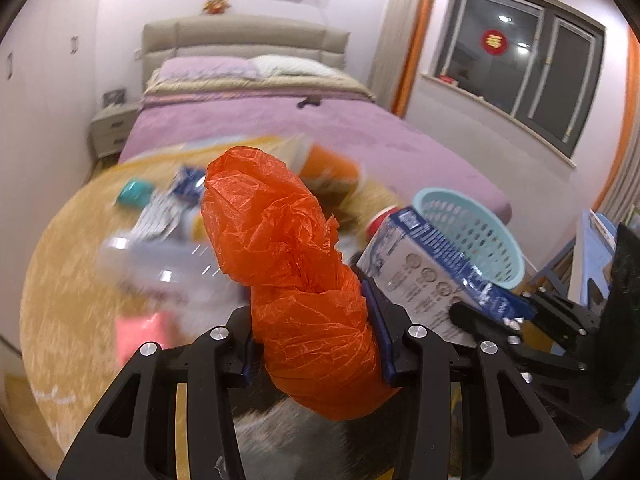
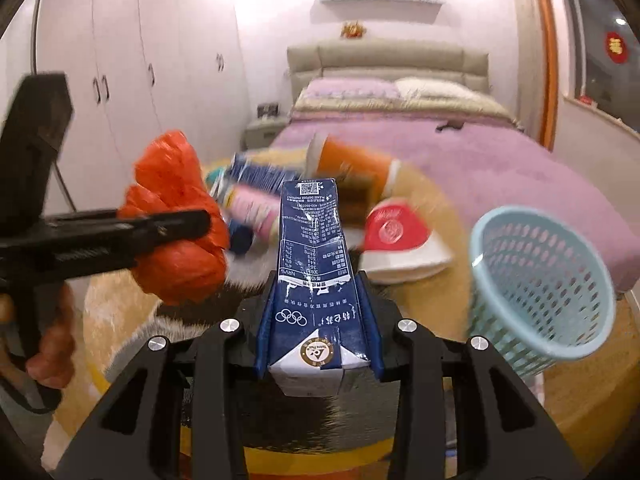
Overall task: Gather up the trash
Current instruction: 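Carry the orange bag and blue carton to the blue basket and release both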
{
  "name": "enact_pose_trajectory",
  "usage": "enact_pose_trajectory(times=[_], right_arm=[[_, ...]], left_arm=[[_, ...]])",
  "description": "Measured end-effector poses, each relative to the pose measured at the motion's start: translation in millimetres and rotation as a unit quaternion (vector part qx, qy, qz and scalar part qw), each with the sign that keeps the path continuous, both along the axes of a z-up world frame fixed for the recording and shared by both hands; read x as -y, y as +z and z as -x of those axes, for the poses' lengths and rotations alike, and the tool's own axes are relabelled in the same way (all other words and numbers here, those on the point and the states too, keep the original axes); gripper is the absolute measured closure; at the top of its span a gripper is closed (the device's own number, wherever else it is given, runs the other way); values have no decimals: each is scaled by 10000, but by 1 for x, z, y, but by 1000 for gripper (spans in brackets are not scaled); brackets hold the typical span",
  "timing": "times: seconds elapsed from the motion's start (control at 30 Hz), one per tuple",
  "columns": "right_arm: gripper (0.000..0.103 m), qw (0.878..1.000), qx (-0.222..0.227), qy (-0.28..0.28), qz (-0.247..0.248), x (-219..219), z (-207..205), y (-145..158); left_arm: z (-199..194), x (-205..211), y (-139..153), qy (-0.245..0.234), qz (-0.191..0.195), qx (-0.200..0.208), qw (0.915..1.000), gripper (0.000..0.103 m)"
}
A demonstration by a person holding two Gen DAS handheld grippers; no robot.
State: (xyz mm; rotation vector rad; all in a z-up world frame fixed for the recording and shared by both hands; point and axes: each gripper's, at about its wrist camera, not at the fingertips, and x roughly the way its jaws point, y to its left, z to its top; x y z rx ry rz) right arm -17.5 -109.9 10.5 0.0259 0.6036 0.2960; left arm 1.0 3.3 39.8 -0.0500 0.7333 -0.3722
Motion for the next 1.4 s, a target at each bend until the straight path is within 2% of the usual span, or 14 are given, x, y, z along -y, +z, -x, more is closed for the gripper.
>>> enact_pose_trajectory(times=[0.17,0.23,0.43,0.57,0.73,0.8,0.83,0.87,0.9,0.97,1.1,1.4], right_arm=[[69,9950,510,-860,-8,56,1,26],[69,9914,497,-1210,-30,78,-5,25],[69,9699,140,-2428,-97,155,-36,1],[69,9579,-326,-2843,-256,187,-54,-24],[69,9430,-780,-3210,-416,211,-69,-52],[69,9380,-901,-3315,-466,218,-74,-59],[69,9355,-938,-3369,-492,220,-75,-62],[63,9328,-1005,-3420,-526,224,-76,-65],[60,9314,-1057,-3434,-584,226,-78,-66],[55,9300,-1073,-3443,-710,229,-78,-68],[55,9345,-981,-3345,-717,224,-76,-64],[55,9596,-498,-2729,-473,170,-67,-29]], left_arm=[[-16,48,18,-448,-98,294,9985,61],[-27,75,22,-719,-64,314,9969,61],[-65,155,10,-1352,140,30,9907,61],[-90,201,-16,-1598,185,-350,9864,61],[-113,233,-48,-1685,66,-690,9833,59],[-118,242,-57,-1740,43,-784,9816,55],[-119,245,-59,-1763,-3,-758,9814,49],[-122,247,-58,-1772,-71,-720,9815,39],[-121,248,-57,-1745,-146,-646,9824,35],[-118,247,-51,-1739,-134,-526,9833,27],[-105,233,-36,-1722,-96,-235,9847,25],[-70,184,2,-1465,94,309,9887,25]])
